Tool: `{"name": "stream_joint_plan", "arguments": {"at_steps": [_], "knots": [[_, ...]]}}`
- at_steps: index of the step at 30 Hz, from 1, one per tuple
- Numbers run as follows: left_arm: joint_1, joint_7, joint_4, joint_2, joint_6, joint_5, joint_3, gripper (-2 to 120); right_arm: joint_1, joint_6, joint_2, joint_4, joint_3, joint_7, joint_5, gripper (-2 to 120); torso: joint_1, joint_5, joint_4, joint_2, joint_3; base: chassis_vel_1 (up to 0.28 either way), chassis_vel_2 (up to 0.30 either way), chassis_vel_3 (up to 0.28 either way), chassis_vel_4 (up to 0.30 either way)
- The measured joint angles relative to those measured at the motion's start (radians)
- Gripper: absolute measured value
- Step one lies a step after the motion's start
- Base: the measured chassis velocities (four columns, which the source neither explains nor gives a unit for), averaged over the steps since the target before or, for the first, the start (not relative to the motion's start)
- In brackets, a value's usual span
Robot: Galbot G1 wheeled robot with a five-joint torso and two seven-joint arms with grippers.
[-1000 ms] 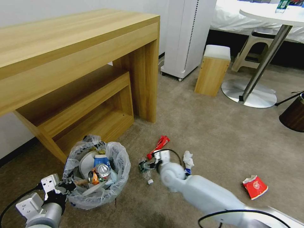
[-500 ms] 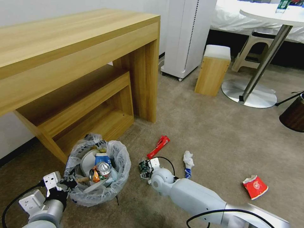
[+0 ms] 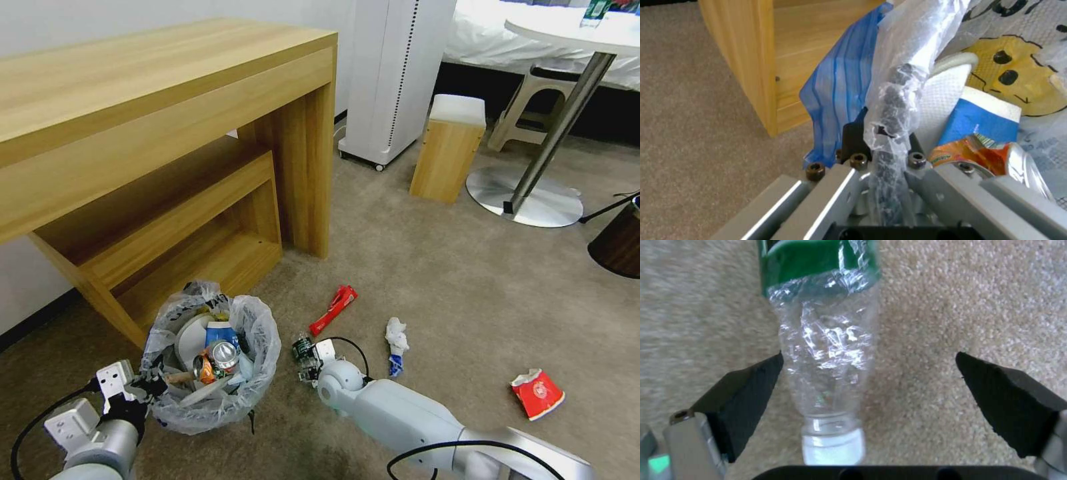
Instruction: Pick up the trash bin and place the garbage on the floor into it.
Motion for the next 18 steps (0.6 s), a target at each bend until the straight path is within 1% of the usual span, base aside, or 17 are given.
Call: {"name": "stream_joint_plan", "arguments": {"at_steps": [1, 2, 3, 4, 5, 8, 9, 12, 13, 14, 16, 17, 18], "knots": [[0.001, 0.001, -0.003, 0.001, 0.0, 0.0, 0.0, 0, 0.001, 0.004, 0.002, -0.009, -0.002, -0.006, -0.005, 95, 0.0, 0.0, 0.0, 0.0, 0.0, 0.0, 0.0, 0.0, 0.0], [0.001, 0.001, -0.003, 0.001, 0.0, 0.0, 0.0, 0, 0.001, 0.004, 0.002, -0.009, -0.002, -0.006, -0.005, 95, 0.0, 0.0, 0.0, 0.0, 0.0, 0.0, 0.0, 0.0, 0.0], [0.002, 0.002, -0.007, 0.001, 0.0, -0.001, 0.0, 0, 0.002, 0.013, 0.007, -0.022, -0.006, -0.014, -0.012, 89, 0.0, 0.0, -0.0001, 0.0, 0.0, 0.0, 0.0, 0.0, 0.0], [0.002, 0.003, -0.008, 0.002, -0.001, -0.001, 0.0, 0, 0.003, 0.021, 0.011, -0.031, -0.01, -0.019, -0.019, 85, 0.0, 0.0, 0.0, 0.0, 0.0, 0.0, 0.0, 0.0, 0.0], [0.002, 0.003, -0.008, 0.002, -0.001, -0.001, 0.0, 0, 0.003, 0.021, 0.011, -0.031, -0.01, -0.019, -0.019, 85, 0.0, 0.0, 0.0, 0.0, 0.0, 0.0, 0.0, 0.0, 0.0], [-0.002, 0.005, -0.004, 0.003, -0.003, -0.001, 0.003, 0, -0.001, 0.038, 0.012, -0.027, -0.016, -0.023, -0.034, 71, 0.0, 0.0, 0.0, 0.0, 0.0, 0.0, 0.0, 0.0, 0.0], [-0.002, 0.005, -0.004, 0.003, -0.003, -0.001, 0.003, 0, -0.001, 0.038, 0.012, -0.027, -0.016, -0.023, -0.034, 71, 0.0, 0.0, 0.0, 0.0, 0.0, 0.0, 0.0, 0.0, 0.0], [-0.01, 0.006, 0.003, 0.001, -0.005, 0.0, 0.007, 0, -0.006, 0.046, 0.001, -0.001, -0.023, -0.023, -0.044, 57, 0.0, 0.0, 0.0, 0.0, 0.0, 0.0, 0.0, 0.0, 0.0], [-0.01, 0.006, 0.003, 0.001, -0.005, 0.0, 0.007, 0, -0.006, 0.046, 0.001, -0.001, -0.023, -0.023, -0.044, 57, 0.0, 0.0, 0.0, 0.0, 0.0, 0.0, 0.0, 0.0, 0.0], [-0.012, 0.006, 0.005, 0.001, -0.005, 0.0, 0.008, 0, -0.008, 0.049, -0.003, 0.003, -0.024, -0.025, -0.047, 51, 0.0, 0.0, 0.0, 0.0, 0.0, 0.0, 0.0, 0.0, 0.0], [-0.015, 0.007, 0.008, 0.001, -0.005, 0.0, 0.01, 0, -0.009, 0.056, -0.01, 0.007, -0.025, -0.028, -0.054, 42, 0.0, 0.0, -0.0001, 0.0, 0.0, 0.0, 0.0, 0.0, 0.0], [-0.015, 0.007, 0.008, 0.001, -0.005, 0.0, 0.01, 0, -0.009, 0.056, -0.01, 0.007, -0.025, -0.028, -0.054, 42, 0.0, 0.0, -0.0001, 0.0, 0.0, 0.0, 0.0, 0.0, 0.0], [-0.017, 0.007, 0.009, 0.001, -0.005, 0.0, 0.011, 0, -0.01, 0.058, -0.013, 0.009, -0.025, -0.029, -0.056, 37, 0.0, 0.0, -0.0001, 0.0, 0.0, 0.0, 0.0, 0.0, 0.0]]}}
